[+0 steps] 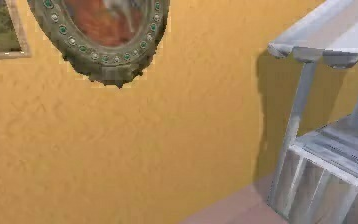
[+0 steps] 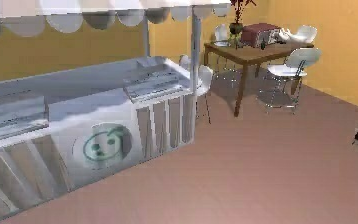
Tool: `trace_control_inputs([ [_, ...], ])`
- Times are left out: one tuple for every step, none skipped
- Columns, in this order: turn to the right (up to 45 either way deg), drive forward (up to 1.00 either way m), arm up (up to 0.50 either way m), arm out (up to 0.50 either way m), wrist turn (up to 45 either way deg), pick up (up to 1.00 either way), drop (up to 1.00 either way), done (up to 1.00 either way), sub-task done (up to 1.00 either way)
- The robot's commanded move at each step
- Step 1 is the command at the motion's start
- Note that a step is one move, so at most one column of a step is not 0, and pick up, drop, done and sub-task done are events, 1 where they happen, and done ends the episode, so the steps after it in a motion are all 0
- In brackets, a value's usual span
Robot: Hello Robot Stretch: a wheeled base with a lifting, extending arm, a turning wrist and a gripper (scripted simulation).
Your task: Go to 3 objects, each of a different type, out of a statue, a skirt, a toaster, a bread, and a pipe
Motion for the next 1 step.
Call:
trace_control_inputs([
  [45.0,0.0,0.0,0.0,0.0,0.0,0.0,0.0,0.0],
])
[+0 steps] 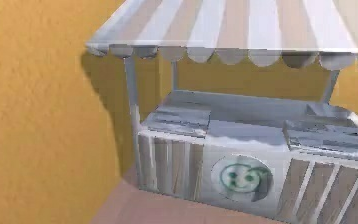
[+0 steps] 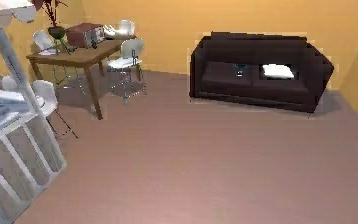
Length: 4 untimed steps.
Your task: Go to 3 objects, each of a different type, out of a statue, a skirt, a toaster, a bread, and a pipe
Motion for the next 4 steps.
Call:
trace_control_inputs([
  [45.0,0.0,0.0,0.0,0.0,0.0,0.0,0.0,0.0],
  [39.0,0.0,0.0,0.0,0.0,0.0,0.0,0.0,0.0],
  [0.0,1.0,0.0,0.0,0.0,0.0,0.0,0.0,0.0],
  [3.0,0.0,0.0,0.0,0.0,0.0,0.0,0.0,0.0],
])
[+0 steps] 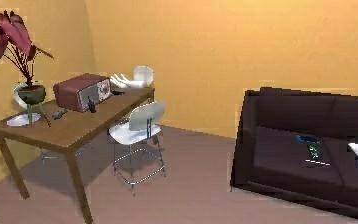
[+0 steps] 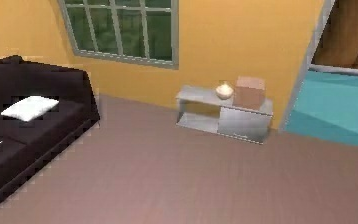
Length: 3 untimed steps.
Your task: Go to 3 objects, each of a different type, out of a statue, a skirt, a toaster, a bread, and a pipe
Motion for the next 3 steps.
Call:
trace_control_inputs([
  [9.0,0.0,0.0,0.0,0.0,0.0,0.0,0.0,0.0],
  [0.0,0.4,0.0,0.0,0.0,0.0,0.0,0.0,0.0],
  [-6.0,0.0,0.0,0.0,0.0,0.0,0.0,0.0,0.0],
])
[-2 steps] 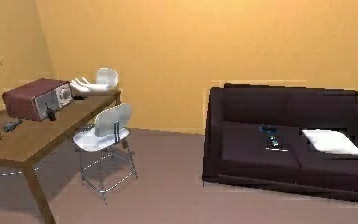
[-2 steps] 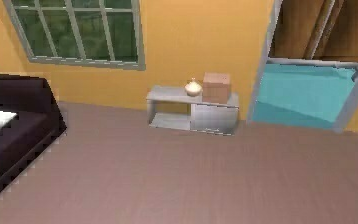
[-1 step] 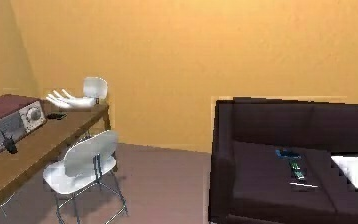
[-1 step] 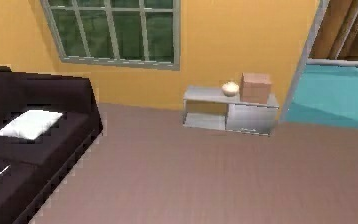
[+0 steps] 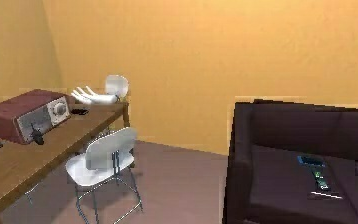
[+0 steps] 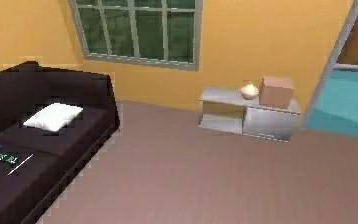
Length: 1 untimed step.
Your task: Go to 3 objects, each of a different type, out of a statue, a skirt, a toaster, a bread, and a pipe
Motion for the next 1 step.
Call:
trace_control_inputs([
  [0.0,0.5,0.0,0.0,0.0,0.0,0.0,0.0,0.0],
])
